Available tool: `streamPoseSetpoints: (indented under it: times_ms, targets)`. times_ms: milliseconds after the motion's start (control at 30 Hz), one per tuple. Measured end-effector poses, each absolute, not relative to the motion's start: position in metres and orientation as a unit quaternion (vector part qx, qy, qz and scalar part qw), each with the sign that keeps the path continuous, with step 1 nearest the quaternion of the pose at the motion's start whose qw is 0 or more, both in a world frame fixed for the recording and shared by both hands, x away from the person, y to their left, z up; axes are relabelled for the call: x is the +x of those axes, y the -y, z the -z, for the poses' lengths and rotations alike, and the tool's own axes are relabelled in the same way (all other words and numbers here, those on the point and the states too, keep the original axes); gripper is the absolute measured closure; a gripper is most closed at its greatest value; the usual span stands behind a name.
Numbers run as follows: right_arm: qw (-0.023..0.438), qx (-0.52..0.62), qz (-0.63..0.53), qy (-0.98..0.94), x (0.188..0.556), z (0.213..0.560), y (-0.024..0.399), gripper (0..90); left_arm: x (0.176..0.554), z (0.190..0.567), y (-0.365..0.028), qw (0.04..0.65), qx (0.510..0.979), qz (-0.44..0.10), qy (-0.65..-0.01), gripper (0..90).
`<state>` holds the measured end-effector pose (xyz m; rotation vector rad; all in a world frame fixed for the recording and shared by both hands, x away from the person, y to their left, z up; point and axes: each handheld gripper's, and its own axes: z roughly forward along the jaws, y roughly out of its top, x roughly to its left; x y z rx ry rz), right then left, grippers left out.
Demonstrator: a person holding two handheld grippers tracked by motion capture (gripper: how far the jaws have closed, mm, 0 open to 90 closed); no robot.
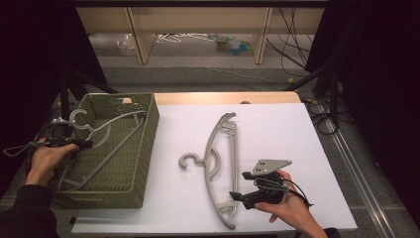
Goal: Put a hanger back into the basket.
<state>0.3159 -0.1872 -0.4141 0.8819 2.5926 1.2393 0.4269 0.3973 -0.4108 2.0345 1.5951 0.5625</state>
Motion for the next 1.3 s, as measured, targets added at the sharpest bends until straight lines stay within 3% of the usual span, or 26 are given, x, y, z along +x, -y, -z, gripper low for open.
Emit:
streamPoseSetpoints:
  times_ms: [200,533,767,1000,1300]
  targets:
    - [0.068,0.293,-0.409,-0.862,0.316,0.415,0.187,23.9,0.422,0.403,-0.401,0.265,0.728,-0.216,-0.593,67.8]
    - [0.070,0.295,-0.410,-0.860,0.316,0.417,0.186,23.9,0.390,0.370,-0.379,0.351,0.712,-0.248,-0.556,45.8]
    - [0.071,0.300,-0.415,-0.856,0.318,0.419,0.188,22.9,0.355,0.358,-0.328,0.450,0.684,-0.248,-0.518,30.2]
    - [0.082,0.309,-0.427,-0.846,0.321,0.421,0.189,20.7,0.331,0.359,-0.271,0.502,0.690,-0.230,-0.469,20.0]
    - [0.083,0.312,-0.431,-0.842,0.321,0.422,0.189,20.0,0.298,0.377,-0.201,0.540,0.725,-0.193,-0.382,20.0]
